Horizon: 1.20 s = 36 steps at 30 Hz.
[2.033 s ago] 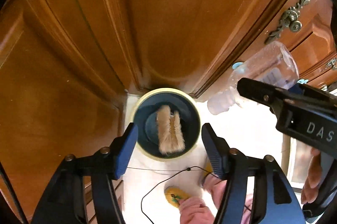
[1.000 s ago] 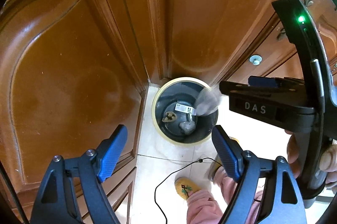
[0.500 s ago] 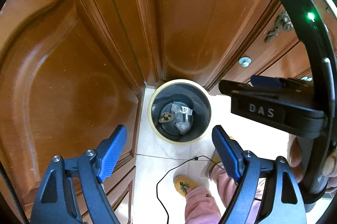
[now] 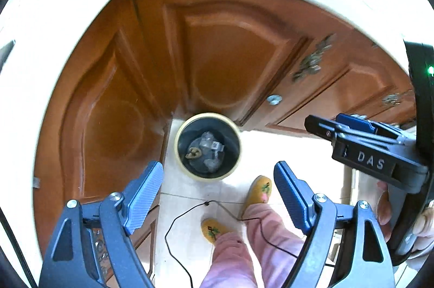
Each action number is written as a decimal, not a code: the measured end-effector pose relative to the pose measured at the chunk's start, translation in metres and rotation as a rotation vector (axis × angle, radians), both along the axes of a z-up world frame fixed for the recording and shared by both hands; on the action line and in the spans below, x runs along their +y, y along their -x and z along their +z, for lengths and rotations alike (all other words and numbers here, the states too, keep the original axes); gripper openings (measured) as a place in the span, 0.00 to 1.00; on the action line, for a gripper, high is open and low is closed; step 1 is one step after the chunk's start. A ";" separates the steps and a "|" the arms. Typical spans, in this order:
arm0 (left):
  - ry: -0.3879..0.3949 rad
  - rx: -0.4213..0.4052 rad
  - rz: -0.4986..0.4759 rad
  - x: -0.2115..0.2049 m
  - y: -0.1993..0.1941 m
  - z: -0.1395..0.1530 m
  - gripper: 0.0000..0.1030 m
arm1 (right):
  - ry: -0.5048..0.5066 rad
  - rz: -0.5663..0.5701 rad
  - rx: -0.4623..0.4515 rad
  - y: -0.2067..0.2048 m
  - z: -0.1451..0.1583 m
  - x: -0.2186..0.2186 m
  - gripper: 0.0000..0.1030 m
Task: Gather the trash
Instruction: 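Raise both tools back toward the remaining counter trash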
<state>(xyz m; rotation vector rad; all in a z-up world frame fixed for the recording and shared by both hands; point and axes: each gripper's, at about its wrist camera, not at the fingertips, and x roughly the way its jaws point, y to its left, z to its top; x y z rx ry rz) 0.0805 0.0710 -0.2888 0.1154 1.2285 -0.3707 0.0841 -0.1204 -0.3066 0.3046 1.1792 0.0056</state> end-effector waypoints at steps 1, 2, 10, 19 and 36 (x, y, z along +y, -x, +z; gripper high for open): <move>0.002 -0.017 -0.015 -0.003 0.001 0.013 0.80 | 0.006 -0.005 -0.013 0.005 0.012 -0.004 0.64; 0.003 -0.029 -0.028 -0.006 0.002 0.024 0.80 | 0.013 -0.013 -0.027 0.010 0.024 -0.007 0.64; 0.059 -0.190 -0.098 -0.027 0.008 0.124 0.89 | 0.053 -0.087 -0.133 0.035 0.119 -0.034 0.64; 0.058 -0.391 -0.114 -0.047 0.009 0.217 0.90 | 0.138 -0.156 -0.324 0.064 0.219 -0.059 0.64; 0.072 -0.515 -0.079 -0.102 -0.062 0.262 0.99 | 0.069 -0.167 -0.432 0.000 0.279 -0.125 0.64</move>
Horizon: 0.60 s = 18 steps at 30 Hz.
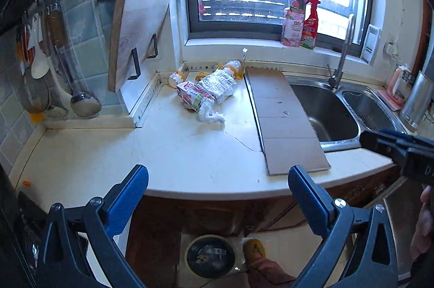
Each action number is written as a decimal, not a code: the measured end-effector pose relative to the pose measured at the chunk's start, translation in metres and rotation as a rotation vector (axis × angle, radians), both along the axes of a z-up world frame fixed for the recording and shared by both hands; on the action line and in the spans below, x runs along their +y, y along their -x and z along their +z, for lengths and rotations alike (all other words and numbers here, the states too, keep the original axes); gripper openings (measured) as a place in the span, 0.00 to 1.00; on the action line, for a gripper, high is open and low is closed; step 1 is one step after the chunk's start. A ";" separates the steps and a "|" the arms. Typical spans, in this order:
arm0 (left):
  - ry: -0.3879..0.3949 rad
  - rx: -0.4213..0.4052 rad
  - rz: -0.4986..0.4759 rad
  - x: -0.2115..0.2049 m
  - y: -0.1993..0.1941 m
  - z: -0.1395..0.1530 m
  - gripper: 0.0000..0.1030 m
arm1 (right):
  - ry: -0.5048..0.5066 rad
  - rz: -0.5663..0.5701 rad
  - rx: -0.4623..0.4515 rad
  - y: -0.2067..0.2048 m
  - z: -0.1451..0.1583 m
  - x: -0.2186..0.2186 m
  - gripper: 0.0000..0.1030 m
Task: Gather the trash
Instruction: 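Raise both tools back toward the remaining counter trash, then grasp a small plastic scrap with the left tool while the right tool grasps the wrapped plastic bottle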
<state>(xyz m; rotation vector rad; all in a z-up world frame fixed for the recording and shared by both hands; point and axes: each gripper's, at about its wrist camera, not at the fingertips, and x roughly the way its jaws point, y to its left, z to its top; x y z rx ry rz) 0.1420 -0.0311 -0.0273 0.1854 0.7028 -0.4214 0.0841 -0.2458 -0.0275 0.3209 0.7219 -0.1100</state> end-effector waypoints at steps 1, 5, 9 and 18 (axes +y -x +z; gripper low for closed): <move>-0.010 0.004 0.008 -0.007 -0.013 -0.003 0.99 | -0.009 0.010 -0.004 -0.015 0.000 -0.008 0.64; 0.012 0.038 0.046 -0.034 -0.077 -0.015 0.99 | -0.075 0.068 0.009 -0.076 -0.005 -0.035 0.64; 0.040 0.141 0.095 -0.055 -0.151 -0.039 0.99 | -0.129 0.101 0.033 -0.137 -0.009 -0.059 0.64; 0.099 0.389 0.261 -0.079 -0.273 -0.113 0.99 | -0.212 0.205 0.126 -0.251 -0.036 -0.095 0.64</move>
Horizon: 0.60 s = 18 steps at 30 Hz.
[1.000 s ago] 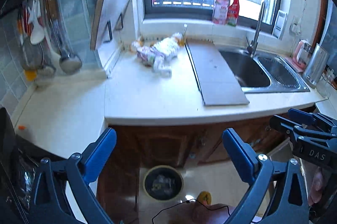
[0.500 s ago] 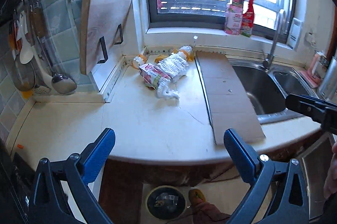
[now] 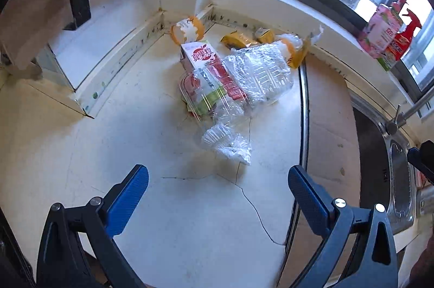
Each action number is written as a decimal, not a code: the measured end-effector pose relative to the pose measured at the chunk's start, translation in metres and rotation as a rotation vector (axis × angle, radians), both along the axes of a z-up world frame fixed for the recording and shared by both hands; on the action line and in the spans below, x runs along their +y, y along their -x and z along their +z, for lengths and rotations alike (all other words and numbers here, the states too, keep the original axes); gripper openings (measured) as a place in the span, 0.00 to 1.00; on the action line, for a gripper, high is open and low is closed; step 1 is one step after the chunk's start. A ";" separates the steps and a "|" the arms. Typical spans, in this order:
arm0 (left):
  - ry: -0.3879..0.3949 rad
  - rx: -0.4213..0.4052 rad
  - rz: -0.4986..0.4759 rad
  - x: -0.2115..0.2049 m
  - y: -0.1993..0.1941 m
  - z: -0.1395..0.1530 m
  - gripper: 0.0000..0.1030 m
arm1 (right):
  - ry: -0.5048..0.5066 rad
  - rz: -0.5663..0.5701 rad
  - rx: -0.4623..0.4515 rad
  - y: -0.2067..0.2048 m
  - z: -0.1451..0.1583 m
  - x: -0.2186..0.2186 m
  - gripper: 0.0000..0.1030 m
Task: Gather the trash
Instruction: 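Grasp a small plastic scrap with the left tool while the right tool grasps the wrapped plastic bottle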
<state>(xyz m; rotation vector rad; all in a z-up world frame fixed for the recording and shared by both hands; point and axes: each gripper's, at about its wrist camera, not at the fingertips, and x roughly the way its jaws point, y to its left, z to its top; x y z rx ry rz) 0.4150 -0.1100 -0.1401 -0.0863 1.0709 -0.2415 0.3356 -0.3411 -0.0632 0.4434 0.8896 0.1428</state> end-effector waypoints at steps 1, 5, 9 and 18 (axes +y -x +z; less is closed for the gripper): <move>-0.001 0.019 0.015 -0.003 -0.011 -0.009 0.98 | -0.017 0.009 0.013 -0.009 -0.005 -0.002 0.64; 0.004 0.064 0.046 -0.008 -0.034 -0.031 0.91 | -0.094 0.049 0.081 -0.049 -0.029 -0.003 0.64; -0.005 0.106 0.075 -0.009 -0.056 -0.050 0.76 | -0.161 0.083 0.142 -0.084 -0.050 0.004 0.64; 0.089 0.178 0.083 0.007 -0.068 -0.074 0.07 | -0.326 0.016 0.328 -0.150 -0.097 0.026 0.79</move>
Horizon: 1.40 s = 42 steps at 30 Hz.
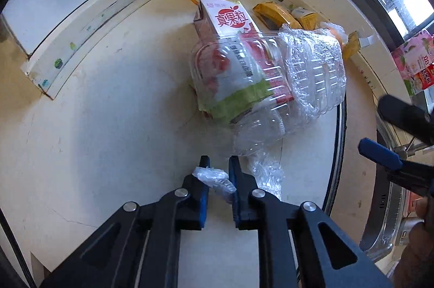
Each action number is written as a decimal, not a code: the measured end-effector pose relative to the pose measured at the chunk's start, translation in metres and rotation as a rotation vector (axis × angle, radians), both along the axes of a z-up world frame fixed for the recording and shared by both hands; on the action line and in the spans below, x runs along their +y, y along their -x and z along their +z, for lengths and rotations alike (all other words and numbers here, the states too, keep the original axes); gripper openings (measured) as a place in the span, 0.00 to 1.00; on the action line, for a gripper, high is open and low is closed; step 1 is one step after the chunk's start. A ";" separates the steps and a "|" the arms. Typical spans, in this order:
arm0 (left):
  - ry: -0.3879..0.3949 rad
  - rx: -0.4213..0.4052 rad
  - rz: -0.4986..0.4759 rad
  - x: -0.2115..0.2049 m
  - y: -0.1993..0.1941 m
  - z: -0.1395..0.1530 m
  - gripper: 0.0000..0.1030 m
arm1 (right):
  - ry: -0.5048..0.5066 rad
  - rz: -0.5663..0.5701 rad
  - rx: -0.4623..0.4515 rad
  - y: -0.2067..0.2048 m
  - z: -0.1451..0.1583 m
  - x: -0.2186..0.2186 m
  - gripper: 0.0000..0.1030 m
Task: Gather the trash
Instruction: 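Grasp a small plastic scrap with the left tool while the right tool grasps the wrapped plastic bottle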
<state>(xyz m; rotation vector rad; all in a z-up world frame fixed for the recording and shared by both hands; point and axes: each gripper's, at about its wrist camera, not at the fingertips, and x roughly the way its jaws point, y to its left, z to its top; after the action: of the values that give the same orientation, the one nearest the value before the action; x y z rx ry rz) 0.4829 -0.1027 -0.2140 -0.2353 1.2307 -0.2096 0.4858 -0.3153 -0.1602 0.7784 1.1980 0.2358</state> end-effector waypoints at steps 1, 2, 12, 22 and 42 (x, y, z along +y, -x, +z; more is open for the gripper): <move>-0.002 -0.003 0.002 0.004 0.004 0.001 0.07 | -0.017 -0.024 0.022 -0.004 -0.004 0.001 0.82; 0.000 -0.004 0.008 0.010 0.009 0.003 0.07 | -0.041 -0.060 0.049 -0.009 -0.010 0.002 0.87; -0.002 -0.019 0.102 0.061 0.053 0.019 0.07 | -0.060 -0.266 0.164 -0.036 -0.031 0.023 0.99; -0.005 -0.047 0.134 0.087 0.071 0.033 0.07 | 0.048 -0.293 0.255 -0.043 -0.050 0.046 1.00; -0.022 -0.158 0.077 0.079 0.090 0.073 0.07 | 0.007 -0.234 0.156 0.008 -0.042 0.032 0.81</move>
<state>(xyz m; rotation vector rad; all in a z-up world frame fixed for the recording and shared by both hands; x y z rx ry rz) 0.3927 -0.0236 -0.1413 -0.2426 1.0642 -0.1450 0.4775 -0.2830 -0.2020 0.9359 1.2402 -0.0228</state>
